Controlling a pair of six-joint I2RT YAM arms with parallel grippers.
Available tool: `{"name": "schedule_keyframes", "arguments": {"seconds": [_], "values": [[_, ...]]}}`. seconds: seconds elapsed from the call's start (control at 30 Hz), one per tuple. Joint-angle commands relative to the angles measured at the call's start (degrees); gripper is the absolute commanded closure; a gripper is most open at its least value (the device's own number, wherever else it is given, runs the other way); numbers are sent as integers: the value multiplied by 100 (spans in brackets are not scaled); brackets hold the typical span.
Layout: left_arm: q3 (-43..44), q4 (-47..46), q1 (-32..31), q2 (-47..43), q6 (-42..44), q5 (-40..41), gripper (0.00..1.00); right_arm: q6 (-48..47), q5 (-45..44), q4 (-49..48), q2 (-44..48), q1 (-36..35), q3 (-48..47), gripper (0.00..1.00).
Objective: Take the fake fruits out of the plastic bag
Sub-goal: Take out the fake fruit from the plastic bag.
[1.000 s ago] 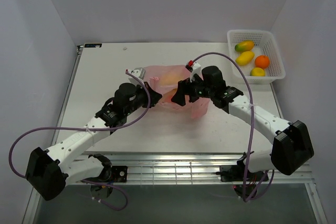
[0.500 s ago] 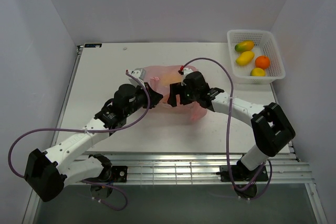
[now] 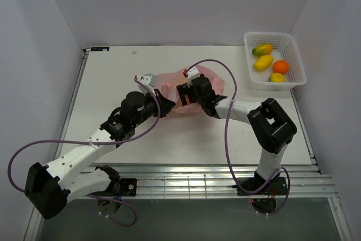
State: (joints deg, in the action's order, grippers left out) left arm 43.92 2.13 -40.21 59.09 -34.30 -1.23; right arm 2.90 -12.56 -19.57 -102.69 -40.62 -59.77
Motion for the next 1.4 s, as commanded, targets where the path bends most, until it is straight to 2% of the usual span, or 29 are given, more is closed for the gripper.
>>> {"name": "schedule_keyframes", "arguments": {"seconds": [0.0, 0.13, 0.23, 0.4, 0.67, 0.83, 1.13, 1.37], "values": [[-42, -55, -40, -231, 82, 27, 100, -825, -643, -504, -294, -7, -473, 10], [-42, 24, -58, -293, 82, 299, 100, -861, -827, -39, -523, 2, -782, 10], [-42, 42, -57, -337, 91, 352, 100, -808, -906, -37, -576, 28, -721, 10], [-24, 112, -75, -398, 108, 475, 100, -588, -669, 155, -752, 274, -923, 10], [20, 209, -75, -390, 3, 844, 100, -1730, 1025, -951, 205, 274, 701, 10], [116, 182, -75, -442, 29, 774, 100, -2065, 1063, -785, 180, 274, 712, 10], [55, -125, -66, -618, 284, 185, 100, -1784, -149, -925, -426, 265, -271, 10], [11, -143, -75, -679, 345, 132, 100, -1582, 16, 39, -1252, 300, -1422, 10]]}}
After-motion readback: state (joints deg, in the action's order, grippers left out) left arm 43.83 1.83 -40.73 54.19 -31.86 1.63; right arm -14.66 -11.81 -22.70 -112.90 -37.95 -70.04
